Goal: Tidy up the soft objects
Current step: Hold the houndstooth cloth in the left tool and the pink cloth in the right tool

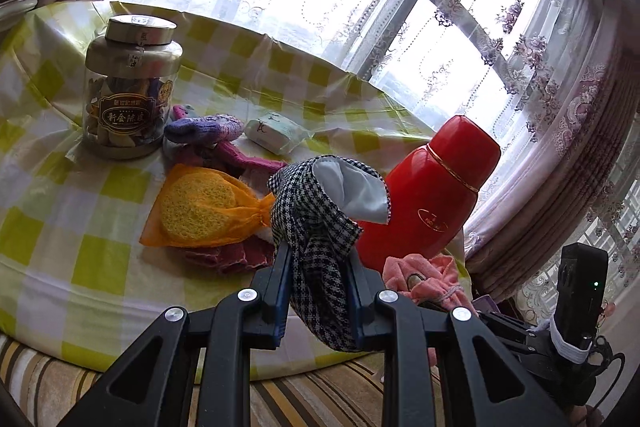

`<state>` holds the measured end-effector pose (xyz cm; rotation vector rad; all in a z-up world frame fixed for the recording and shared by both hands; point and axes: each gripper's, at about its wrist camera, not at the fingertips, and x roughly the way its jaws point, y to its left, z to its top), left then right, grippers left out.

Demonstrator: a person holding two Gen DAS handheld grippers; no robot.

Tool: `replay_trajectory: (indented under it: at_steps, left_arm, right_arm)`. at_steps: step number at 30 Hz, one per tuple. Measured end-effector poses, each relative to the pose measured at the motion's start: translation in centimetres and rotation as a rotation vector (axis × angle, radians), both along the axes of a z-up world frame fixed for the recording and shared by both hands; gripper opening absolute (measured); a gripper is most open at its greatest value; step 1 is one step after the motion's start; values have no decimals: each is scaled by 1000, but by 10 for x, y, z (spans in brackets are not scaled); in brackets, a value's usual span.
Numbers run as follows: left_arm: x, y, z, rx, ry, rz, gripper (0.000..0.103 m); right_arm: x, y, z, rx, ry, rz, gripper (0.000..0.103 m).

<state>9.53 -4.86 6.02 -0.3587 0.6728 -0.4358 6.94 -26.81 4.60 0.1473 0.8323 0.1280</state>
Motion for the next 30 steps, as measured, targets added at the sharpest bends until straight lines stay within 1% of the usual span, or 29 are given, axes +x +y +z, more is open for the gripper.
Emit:
replay_trajectory:
  at_steps: [5,7,9,12,15,17,19,23,25,26,27,28,30]
  left_arm:
    - [-13,-14,6,33,-27,-33,25]
    - [-14,-20,4,69,-16,-38,25]
    - [-15,-26,-1,143,24,-26,26]
    - [-19,-28,-11,187,94,-46,26]
    - [-26,-31,-20,246,166,-75,28]
    - [-30,-29,-28,258,217,-79,30]
    - [-31,-26,-39,252,277,-84,34]
    - [-27,-21,-55,265,374,-52,37]
    - [-28,-18,-55,274,376,-34,51]
    - [-29,-18,-53,281,366,-27,55]
    - [-30,-18,-51,294,356,-18,63]
    - [-32,-19,-49,309,345,-7,68]
    - [-33,-20,-45,320,318,0,68]
  right_arm:
    - [-10,-10,2,18,-5,-13,28]
    - [-12,-13,2,21,-4,-18,28]
    - [-13,-15,2,23,-3,-19,28]
    - [-20,-20,4,24,-9,-19,28]
    - [-23,-23,2,31,1,-21,28]
    - [-26,-25,1,34,3,-22,28]
    - [-26,-25,1,37,4,-19,28]
    - [-28,-22,1,36,2,-1,28]
    - [-30,-22,2,33,-1,5,28]
    - [-30,-22,1,34,0,6,28]
    - [-30,-22,1,36,2,6,28]
    - [-31,-23,0,38,3,8,28]
    - [-31,-22,0,39,4,10,28]
